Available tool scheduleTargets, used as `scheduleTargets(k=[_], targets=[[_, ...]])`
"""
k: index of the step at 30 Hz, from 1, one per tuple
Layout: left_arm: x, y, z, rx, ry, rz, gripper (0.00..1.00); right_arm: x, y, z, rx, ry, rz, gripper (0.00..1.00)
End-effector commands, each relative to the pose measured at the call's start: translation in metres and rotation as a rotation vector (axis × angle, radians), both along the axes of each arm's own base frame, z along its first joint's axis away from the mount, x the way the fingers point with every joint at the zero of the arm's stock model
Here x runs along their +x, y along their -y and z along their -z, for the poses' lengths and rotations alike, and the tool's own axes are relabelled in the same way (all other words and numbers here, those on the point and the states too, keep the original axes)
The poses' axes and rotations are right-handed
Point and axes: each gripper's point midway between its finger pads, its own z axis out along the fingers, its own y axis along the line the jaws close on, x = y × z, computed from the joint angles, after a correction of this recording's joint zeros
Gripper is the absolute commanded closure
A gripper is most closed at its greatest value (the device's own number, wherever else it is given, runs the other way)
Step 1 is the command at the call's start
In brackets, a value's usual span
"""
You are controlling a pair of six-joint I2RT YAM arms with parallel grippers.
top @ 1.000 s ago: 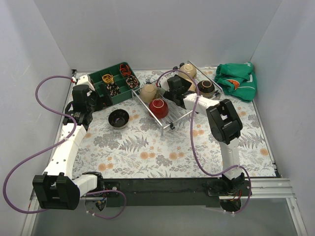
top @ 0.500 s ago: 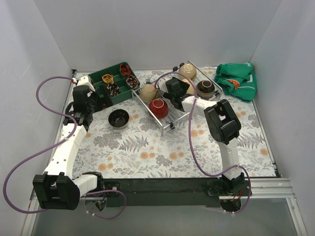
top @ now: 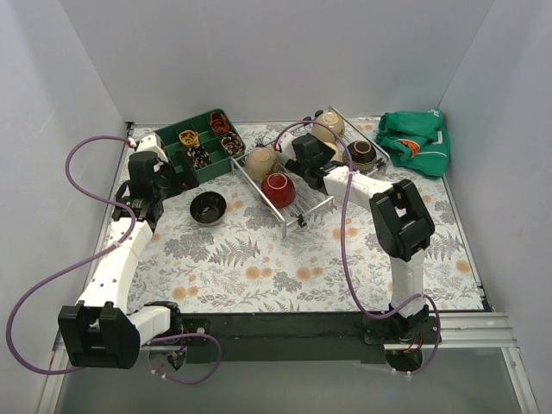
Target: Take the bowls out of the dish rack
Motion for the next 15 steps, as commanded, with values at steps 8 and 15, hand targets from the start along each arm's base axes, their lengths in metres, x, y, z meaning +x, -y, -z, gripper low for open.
scheduleTargets(k=[8, 15], targets=[[-0.002, 0.02, -0.014, -0.046, 0.074, 0.11, 0.02, -0.024, -0.015, -0.077, 0.365, 0.034, 0.066, 0.79], [-0.004, 0.038, -0.014, -0.093, 0.092, 0.207, 0.02, -0.046, -0.031, -0.098, 0.57, -0.023, 0.051, 0.82]])
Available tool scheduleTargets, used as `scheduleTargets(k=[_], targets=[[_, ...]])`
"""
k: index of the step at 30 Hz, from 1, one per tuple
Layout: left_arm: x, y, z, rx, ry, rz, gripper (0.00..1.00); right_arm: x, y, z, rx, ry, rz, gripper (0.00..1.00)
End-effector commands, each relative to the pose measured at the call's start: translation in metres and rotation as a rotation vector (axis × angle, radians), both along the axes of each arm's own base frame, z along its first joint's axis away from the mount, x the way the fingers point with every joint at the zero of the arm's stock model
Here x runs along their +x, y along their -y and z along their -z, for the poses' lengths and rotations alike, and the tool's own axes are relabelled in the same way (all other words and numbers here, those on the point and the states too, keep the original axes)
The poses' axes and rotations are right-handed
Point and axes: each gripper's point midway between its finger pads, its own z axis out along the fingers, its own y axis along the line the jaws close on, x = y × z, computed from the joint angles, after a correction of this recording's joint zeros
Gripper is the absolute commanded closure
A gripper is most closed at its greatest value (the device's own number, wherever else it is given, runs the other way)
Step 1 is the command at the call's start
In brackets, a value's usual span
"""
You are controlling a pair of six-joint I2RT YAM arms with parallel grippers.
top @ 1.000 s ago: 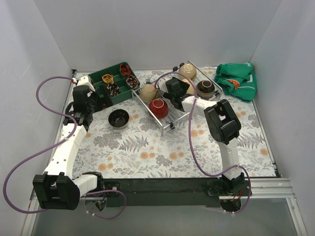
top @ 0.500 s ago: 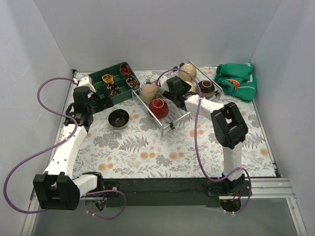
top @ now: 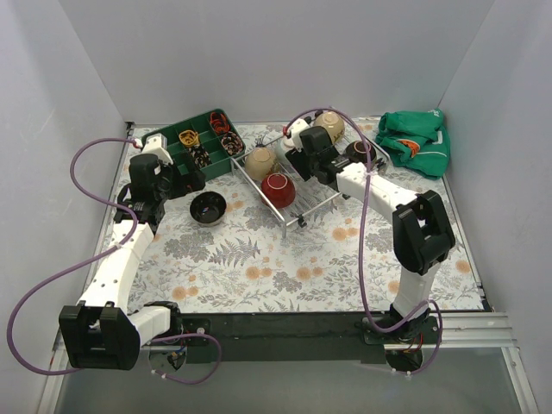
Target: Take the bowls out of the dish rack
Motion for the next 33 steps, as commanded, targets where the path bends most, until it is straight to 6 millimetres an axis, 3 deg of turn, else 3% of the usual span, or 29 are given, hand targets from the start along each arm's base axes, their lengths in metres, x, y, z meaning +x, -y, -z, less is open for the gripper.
scheduleTargets(k=[1, 19, 27, 33], targets=[[-0.003, 0.016, -0.016, -0.04, 0.064, 0.089, 0.02, -0.011, -0.02, -0.065, 0.254, 0.072, -0.006, 0.82], [-0.018, 0.08, -0.002, -0.161, 0.07, 0.334, 0.02, -0.079, -0.047, -0.124, 0.713, -0.031, -0.096, 0.83], [-0.03, 0.116, -0.014, -0.243, 0.106, 0.391, 0.02, -0.128, -0.059, -0.141, 0.924, -0.129, -0.205, 0.83], [-0.039, 0.148, -0.024, -0.322, 0.166, 0.43, 0.02, -0.154, -0.062, -0.159, 1.053, -0.145, -0.273, 0.83]])
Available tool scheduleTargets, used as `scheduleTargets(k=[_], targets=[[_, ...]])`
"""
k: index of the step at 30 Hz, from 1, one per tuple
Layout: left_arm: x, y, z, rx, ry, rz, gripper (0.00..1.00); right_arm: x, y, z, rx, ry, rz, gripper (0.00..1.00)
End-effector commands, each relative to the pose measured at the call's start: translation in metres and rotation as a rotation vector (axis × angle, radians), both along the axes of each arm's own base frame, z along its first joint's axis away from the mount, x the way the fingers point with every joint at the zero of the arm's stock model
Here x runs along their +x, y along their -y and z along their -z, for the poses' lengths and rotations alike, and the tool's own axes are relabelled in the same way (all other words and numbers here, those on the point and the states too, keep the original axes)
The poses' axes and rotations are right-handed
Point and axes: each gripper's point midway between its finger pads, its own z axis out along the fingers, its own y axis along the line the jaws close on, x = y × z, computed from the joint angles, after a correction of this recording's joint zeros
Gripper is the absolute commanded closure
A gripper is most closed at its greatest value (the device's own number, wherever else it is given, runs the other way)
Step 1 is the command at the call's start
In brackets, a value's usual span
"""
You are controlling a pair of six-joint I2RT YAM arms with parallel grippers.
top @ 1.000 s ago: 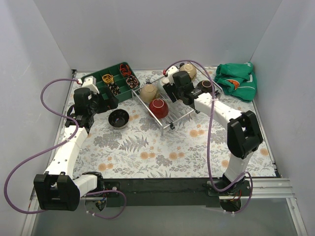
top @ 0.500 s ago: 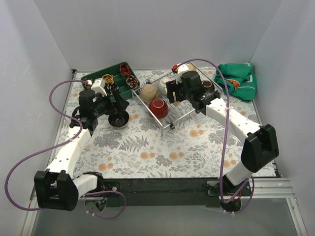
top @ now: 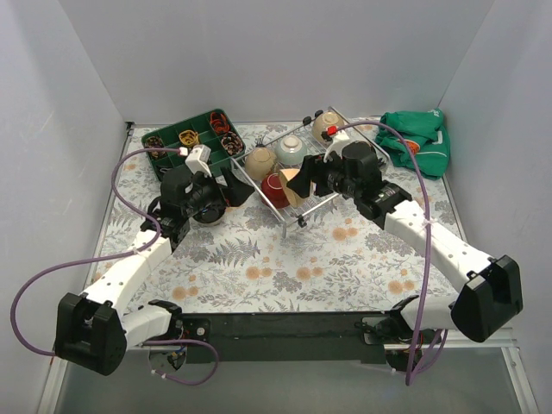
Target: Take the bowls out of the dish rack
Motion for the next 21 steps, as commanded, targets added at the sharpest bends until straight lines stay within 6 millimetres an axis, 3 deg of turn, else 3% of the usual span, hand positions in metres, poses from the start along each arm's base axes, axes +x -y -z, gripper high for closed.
scheduleTargets(k=[1, 10, 21], targets=[[-0.005, 0.023, -0.026, -0.093, 0.095, 0.014, 0.02, -0.019, -0.017, -0.063, 0.24, 0.089, -0.084, 0.83], [-0.014, 0.062, -0.015, -0.149, 0.087, 0.087, 0.04, -0.052, -0.019, -0.076, 0.388, 0.054, -0.159, 0.84], [-0.028, 0.085, 0.008, -0.203, 0.039, 0.142, 0.3, -0.074, -0.015, -0.072, 0.464, 0.01, -0.2, 0.83]])
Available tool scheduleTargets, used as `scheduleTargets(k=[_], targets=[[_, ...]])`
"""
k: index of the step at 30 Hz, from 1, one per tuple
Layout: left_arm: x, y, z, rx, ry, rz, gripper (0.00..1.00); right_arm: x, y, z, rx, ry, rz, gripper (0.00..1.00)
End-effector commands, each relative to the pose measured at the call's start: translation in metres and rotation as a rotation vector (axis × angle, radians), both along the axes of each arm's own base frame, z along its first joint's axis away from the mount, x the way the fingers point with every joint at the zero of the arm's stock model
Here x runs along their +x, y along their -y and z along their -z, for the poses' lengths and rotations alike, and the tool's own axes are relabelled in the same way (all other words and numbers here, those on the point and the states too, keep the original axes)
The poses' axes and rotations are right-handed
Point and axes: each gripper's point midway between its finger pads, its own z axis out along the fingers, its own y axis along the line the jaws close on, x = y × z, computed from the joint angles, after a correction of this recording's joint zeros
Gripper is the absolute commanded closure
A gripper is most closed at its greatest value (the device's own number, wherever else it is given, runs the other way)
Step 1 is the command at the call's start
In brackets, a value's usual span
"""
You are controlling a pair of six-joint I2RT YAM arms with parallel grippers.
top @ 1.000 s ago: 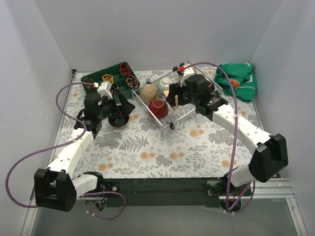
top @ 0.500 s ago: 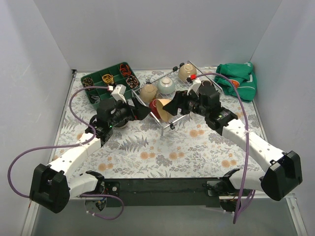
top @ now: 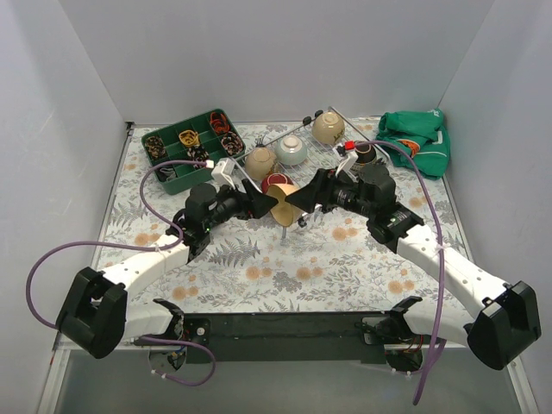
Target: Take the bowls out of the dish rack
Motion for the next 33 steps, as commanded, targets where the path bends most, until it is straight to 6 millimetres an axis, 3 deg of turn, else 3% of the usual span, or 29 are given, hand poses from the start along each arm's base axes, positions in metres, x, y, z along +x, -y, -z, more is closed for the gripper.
scheduleTargets(k=[1, 8, 9, 12, 14, 18, 21, 26, 27, 33], targets=[[-0.005, 0.011, -0.002, -0.043, 0.014, 0.026, 0.33, -0.011, -0.003, -0.051, 0.15, 0.119, -0.042, 0.84], [-0.01, 0.015, 0.001, -0.049, 0.015, 0.023, 0.75, -0.016, -0.002, -0.044, 0.162, 0.101, -0.051, 0.83], [-0.011, 0.015, 0.002, -0.05, 0.017, 0.02, 0.88, -0.016, -0.002, -0.041, 0.159, 0.096, -0.051, 0.83], [-0.011, 0.011, 0.0, -0.043, 0.025, 0.001, 1.0, -0.018, -0.001, -0.033, 0.151, 0.082, -0.047, 0.78], [-0.009, 0.007, -0.002, -0.026, 0.031, -0.017, 1.0, -0.019, 0.002, -0.026, 0.143, 0.074, -0.039, 0.71], [-0.009, -0.005, -0.003, 0.024, 0.018, -0.07, 1.0, -0.019, 0.008, -0.017, 0.124, 0.084, -0.021, 0.39], [-0.007, -0.019, -0.004, 0.079, 0.007, -0.132, 1.0, -0.017, 0.016, -0.011, 0.094, 0.102, 0.002, 0.25], [-0.007, -0.038, -0.01, 0.16, -0.017, -0.204, 1.0, -0.015, 0.031, 0.004, -0.014, 0.128, 0.053, 0.16], [-0.008, -0.048, 0.0, 0.211, -0.049, -0.239, 1.0, -0.012, 0.036, 0.008, -0.038, 0.133, 0.081, 0.15], [-0.008, -0.081, 0.006, 0.354, -0.145, -0.341, 1.0, -0.012, 0.057, 0.022, -0.173, 0.197, 0.124, 0.14]])
